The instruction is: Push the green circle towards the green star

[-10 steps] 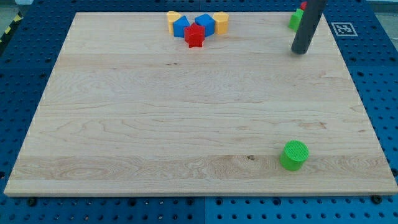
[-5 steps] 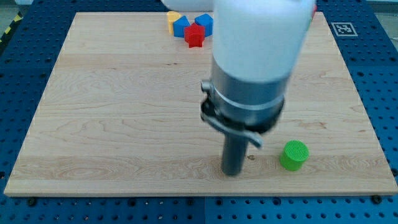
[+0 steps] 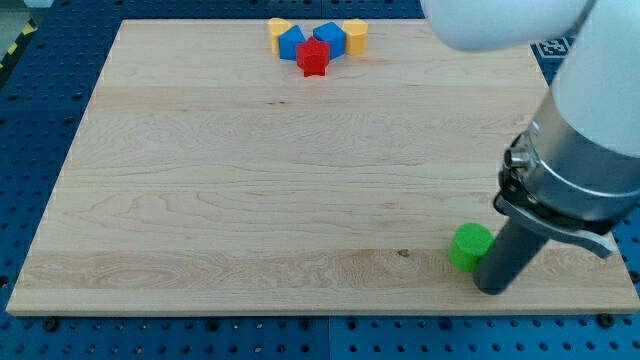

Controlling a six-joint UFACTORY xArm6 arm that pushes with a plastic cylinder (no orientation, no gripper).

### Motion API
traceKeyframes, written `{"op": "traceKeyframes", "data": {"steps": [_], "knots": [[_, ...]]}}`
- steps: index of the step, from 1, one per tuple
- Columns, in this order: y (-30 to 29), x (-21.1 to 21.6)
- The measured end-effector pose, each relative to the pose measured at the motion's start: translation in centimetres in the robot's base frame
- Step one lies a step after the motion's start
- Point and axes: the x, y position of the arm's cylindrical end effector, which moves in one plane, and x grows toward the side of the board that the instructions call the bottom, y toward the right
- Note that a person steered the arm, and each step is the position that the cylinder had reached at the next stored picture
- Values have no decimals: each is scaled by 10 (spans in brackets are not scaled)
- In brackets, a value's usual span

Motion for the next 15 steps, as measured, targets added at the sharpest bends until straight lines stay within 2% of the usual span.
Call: {"op": "traceKeyframes", "data": {"steps": [5,10,12,13,14,15], "knots": [[-26,-42],[-30,-128],[-38,-194],[-65,-200],[-69,-207],[-34,-208]]}}
